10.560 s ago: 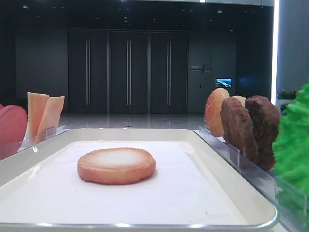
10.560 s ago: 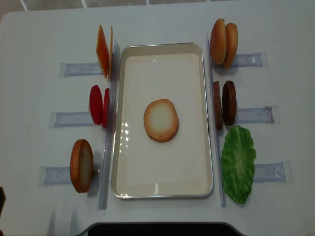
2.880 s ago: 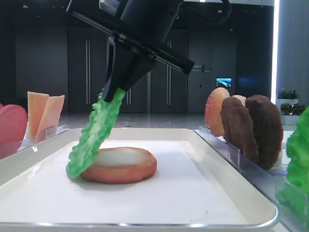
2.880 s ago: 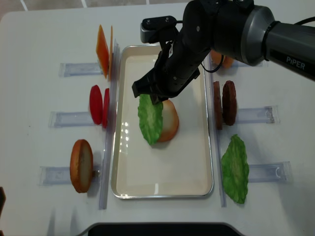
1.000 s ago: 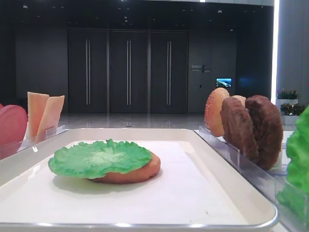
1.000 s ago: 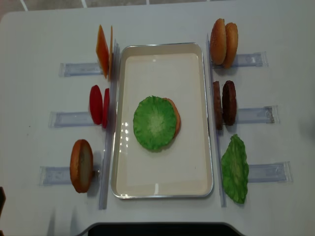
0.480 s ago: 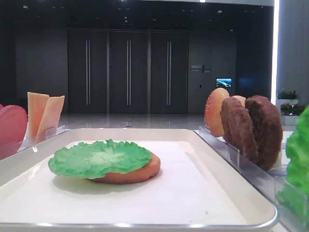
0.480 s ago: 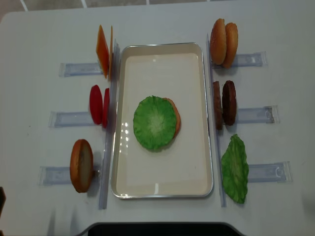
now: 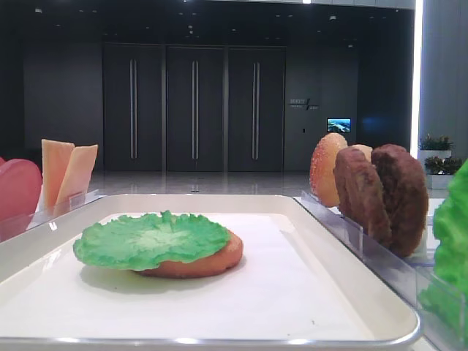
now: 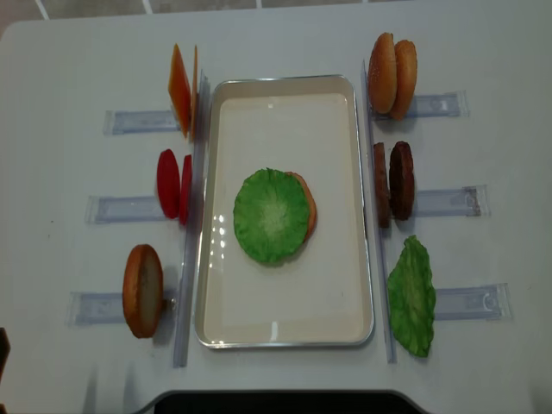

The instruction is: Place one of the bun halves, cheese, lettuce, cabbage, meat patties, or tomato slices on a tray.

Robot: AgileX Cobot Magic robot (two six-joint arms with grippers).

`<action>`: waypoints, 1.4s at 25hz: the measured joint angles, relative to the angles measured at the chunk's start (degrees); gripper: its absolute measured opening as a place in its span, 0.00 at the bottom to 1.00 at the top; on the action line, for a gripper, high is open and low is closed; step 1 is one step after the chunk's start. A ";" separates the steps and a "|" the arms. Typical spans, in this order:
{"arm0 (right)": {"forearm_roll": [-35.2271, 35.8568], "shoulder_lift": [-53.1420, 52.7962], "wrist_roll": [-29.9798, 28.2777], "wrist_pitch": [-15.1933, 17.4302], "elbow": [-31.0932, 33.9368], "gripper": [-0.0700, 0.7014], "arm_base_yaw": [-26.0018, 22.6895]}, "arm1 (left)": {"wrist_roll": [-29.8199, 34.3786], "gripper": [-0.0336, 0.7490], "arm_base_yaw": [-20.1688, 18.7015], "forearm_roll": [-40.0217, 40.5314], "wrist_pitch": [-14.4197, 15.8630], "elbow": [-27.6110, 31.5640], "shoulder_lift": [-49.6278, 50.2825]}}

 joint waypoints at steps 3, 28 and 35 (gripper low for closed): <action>0.19 -7.26 -0.32 0.00 0.00 0.58 0.00 | 0.00 0.62 0.00 0.00 0.00 0.00 0.00; 0.19 -11.69 0.18 -0.03 0.00 0.57 0.00 | 0.18 0.62 0.00 0.00 0.00 0.00 0.00; 0.19 -11.69 0.23 -0.03 0.00 0.57 0.00 | 0.18 0.62 0.00 0.00 0.00 0.00 0.00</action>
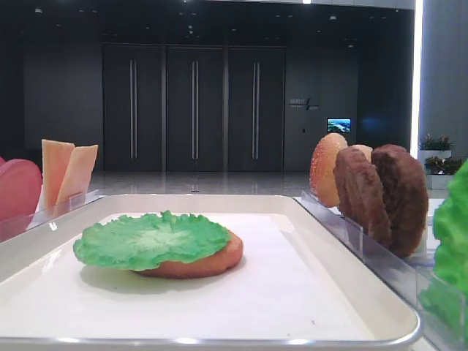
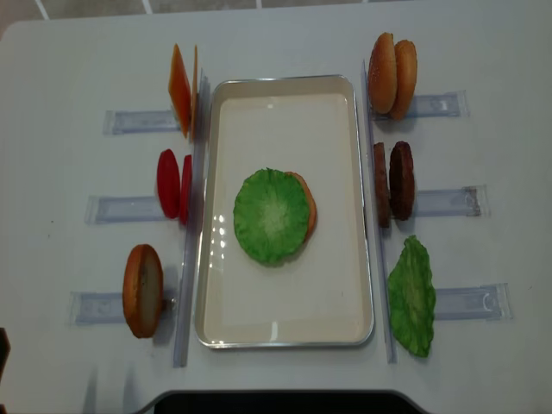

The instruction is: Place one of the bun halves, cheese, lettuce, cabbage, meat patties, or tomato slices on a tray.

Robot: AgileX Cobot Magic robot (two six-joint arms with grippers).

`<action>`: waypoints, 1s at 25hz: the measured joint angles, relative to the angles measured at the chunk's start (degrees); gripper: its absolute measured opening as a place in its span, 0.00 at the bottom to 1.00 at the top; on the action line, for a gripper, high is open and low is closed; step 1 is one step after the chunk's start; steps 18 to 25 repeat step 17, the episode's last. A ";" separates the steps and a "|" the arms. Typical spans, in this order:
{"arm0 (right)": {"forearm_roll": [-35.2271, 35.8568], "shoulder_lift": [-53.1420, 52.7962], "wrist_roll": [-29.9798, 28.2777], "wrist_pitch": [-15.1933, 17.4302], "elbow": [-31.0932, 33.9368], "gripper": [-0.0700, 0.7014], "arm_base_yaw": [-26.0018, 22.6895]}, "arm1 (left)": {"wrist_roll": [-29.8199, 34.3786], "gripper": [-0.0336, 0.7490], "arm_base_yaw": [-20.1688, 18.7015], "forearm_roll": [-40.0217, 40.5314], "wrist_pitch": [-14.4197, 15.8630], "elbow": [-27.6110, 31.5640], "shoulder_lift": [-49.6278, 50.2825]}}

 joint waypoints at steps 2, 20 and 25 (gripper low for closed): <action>0.00 0.00 0.00 0.00 0.00 0.57 0.00 | 0.00 0.62 0.00 0.00 0.00 0.00 0.00; 0.00 0.00 0.00 0.00 0.00 0.57 0.00 | 0.00 0.62 0.00 0.00 0.00 0.00 0.00; 0.00 0.00 0.00 0.00 0.00 0.57 0.00 | 0.00 0.62 0.00 0.00 0.00 0.00 0.00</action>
